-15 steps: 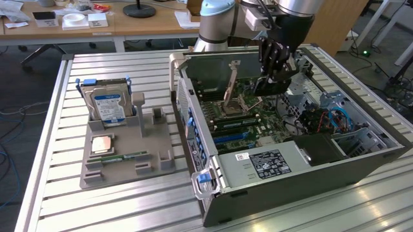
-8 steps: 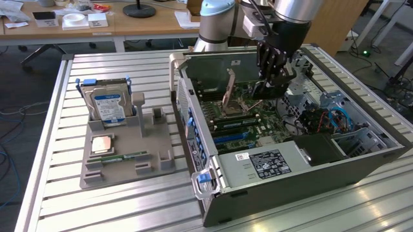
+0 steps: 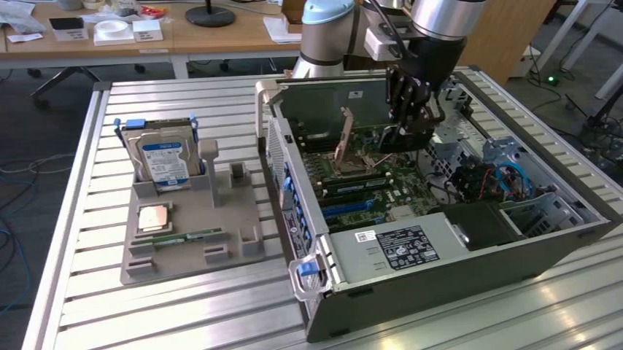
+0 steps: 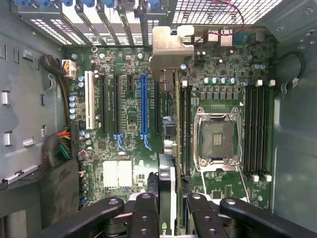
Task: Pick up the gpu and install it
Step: 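Insert the gpu into the slot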
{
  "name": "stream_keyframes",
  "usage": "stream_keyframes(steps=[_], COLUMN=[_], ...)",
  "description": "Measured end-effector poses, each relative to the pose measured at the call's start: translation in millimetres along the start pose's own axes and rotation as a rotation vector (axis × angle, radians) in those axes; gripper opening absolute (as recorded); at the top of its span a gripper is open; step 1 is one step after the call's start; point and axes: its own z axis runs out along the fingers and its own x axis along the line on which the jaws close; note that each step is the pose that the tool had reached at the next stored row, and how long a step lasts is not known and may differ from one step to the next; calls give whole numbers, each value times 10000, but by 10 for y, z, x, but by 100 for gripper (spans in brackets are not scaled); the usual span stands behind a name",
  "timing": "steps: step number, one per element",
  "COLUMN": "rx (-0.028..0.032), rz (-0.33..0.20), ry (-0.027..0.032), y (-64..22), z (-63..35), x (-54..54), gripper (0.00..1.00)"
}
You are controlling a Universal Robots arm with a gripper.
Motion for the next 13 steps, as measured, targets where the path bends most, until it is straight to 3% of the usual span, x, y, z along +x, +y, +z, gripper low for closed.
stream_keyframes(steps=[5,13], rx=[1,1], rz=[2,0], ry=[-3,-2], y=[10,115], z=[2,2], x=[0,6], gripper=[27,27])
